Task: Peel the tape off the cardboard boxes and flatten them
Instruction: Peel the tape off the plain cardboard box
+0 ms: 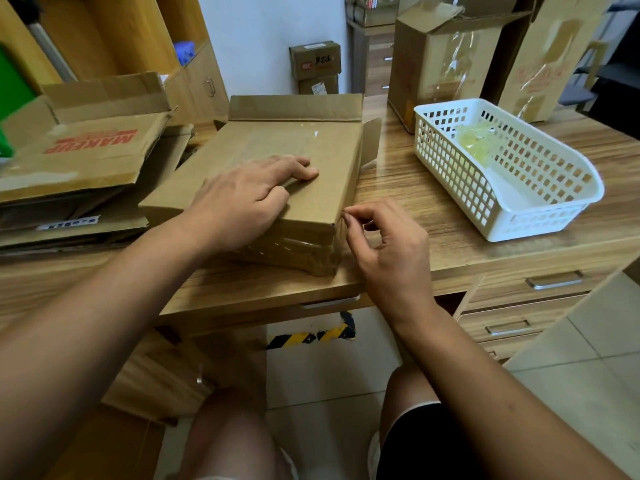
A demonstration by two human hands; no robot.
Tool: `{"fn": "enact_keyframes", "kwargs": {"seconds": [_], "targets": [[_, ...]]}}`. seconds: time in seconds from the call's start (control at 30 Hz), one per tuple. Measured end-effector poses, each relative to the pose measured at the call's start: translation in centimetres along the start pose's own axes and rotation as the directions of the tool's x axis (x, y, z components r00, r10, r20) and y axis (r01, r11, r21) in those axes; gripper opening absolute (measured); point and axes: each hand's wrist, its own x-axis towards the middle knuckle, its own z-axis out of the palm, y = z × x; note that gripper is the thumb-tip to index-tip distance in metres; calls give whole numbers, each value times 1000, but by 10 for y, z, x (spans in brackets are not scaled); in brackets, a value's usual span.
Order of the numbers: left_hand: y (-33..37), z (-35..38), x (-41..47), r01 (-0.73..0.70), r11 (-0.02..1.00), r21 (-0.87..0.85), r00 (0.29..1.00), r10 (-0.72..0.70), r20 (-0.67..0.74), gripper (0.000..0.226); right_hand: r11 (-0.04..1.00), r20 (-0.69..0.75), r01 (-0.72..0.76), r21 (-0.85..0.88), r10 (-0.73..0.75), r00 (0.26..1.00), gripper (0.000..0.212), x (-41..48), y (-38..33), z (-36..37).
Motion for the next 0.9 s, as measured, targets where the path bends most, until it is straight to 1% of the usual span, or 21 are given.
{"fn": "enact_keyframes", "kwargs": {"seconds": [0.17,0.3,0.47,0.63,0.73,0.8,0.9], "targets": [[0,0,0,3,1000,3,1000,-3,1,54,1000,49,11,-9,-11,999,5,3,3,-1],[0,0,0,3,1000,10,1000,-3,6,54,1000,109,16,-2,-16,994,8,5,4,-5],[0,1,0,15,1000,-2,1000,-15,16,52,1000,145,18,1,-18,989,11,3,4,-9],[0,-1,0,20,1000,-10,1000,-20,21,52,1000,179,24,-16,-21,984,7,2,3,-12],[0,-1,0,24,1000,-10,999,-24,22,52,1000,205,-21,-9,22,978,6,3,2,-12],[0,-1,0,27,1000,-10,999,-27,21,53,996,221,-86,5,83,972,8,4,0,-14],[1,0,1,29,1000,-7,999,-28,24,54,972,203,-206,115,179,963,25,1,-1,-18]]}}
